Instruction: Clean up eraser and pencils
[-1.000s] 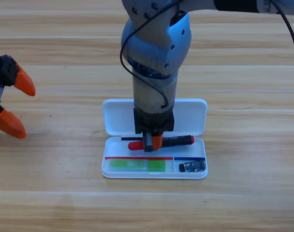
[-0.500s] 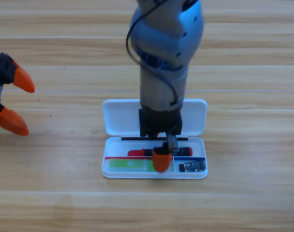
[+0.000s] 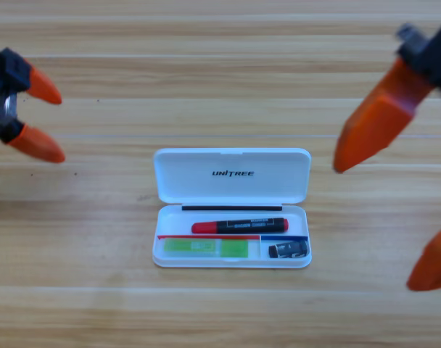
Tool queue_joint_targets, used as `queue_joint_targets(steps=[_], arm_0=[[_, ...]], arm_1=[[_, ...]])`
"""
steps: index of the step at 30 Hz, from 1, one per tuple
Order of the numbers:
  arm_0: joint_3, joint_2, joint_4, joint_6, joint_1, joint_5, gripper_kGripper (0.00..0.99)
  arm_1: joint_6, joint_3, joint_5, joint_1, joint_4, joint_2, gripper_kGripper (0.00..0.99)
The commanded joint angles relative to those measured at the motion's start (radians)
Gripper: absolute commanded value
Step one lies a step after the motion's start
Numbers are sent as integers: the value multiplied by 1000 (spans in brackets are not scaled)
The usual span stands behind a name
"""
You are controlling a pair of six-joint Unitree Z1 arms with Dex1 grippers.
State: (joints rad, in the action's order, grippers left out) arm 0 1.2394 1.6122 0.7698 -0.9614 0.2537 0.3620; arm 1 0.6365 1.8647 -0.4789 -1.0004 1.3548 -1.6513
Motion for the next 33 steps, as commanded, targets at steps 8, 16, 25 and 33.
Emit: queue_joint_targets(steps=[8, 16, 25, 33], arm_0=[[-24, 161, -259, 12, -60, 143, 707], [-20, 278, -359, 13, -60, 178, 268], [-17, 341, -409, 29, -59, 170, 0], [-3, 370, -405, 93, -40, 150, 0]], arm_1=[[-173, -354, -60, 106, -322, 329, 936], [-209, -397, -69, 106, -362, 389, 937], [-209, -392, -73, 106, -364, 354, 937], [-210, -391, -83, 106, -364, 337, 937]])
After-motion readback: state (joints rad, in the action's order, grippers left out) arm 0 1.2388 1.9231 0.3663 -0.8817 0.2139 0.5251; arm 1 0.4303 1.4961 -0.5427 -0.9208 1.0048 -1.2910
